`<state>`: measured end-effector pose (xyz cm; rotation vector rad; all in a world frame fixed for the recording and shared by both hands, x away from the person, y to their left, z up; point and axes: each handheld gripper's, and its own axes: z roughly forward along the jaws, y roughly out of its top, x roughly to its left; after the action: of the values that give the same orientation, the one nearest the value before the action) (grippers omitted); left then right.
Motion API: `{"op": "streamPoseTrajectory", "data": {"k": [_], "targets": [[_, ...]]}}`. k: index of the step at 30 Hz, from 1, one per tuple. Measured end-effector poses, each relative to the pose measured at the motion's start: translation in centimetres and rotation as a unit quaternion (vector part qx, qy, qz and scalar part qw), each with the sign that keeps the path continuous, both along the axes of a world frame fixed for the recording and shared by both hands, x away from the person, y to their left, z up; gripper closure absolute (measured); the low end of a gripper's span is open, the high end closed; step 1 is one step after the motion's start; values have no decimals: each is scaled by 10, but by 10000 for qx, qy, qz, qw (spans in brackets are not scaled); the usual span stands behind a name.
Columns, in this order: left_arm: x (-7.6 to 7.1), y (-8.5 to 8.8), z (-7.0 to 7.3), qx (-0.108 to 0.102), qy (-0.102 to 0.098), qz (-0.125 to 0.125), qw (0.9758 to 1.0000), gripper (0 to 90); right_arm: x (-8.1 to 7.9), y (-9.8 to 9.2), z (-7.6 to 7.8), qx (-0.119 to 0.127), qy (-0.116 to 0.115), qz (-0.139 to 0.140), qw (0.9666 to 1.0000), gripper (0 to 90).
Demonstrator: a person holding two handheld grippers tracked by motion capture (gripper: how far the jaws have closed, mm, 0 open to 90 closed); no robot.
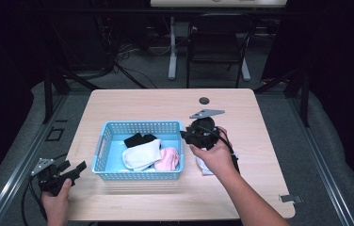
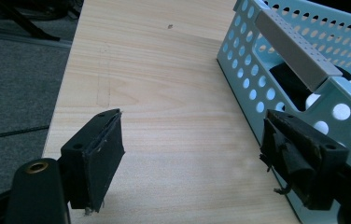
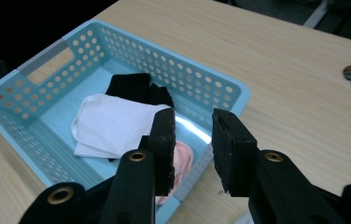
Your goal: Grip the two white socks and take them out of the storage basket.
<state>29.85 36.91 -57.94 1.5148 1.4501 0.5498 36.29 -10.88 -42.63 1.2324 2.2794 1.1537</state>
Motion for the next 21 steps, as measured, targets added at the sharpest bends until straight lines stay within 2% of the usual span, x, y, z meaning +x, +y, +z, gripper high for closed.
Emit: {"op": "streamPoseTrajectory", "data": {"k": [1, 8, 13, 21], "targets": [[0, 0, 0, -2, -2, 1, 10000, 210, 2, 3, -1, 10, 22, 17, 10000, 696], [0, 0, 0, -4, -22, 20, 10000, 211, 23, 31, -10, -134, 583, 135, 9981, 690], [0, 0, 0, -11, -7, -7, 10000, 210, 35, 49, -17, -404, 939, 244, 9945, 680], [0, 1, 0, -29, -13, 11, 10000, 210, 51, 71, -36, -617, 1475, 212, 9869, 671]]}}
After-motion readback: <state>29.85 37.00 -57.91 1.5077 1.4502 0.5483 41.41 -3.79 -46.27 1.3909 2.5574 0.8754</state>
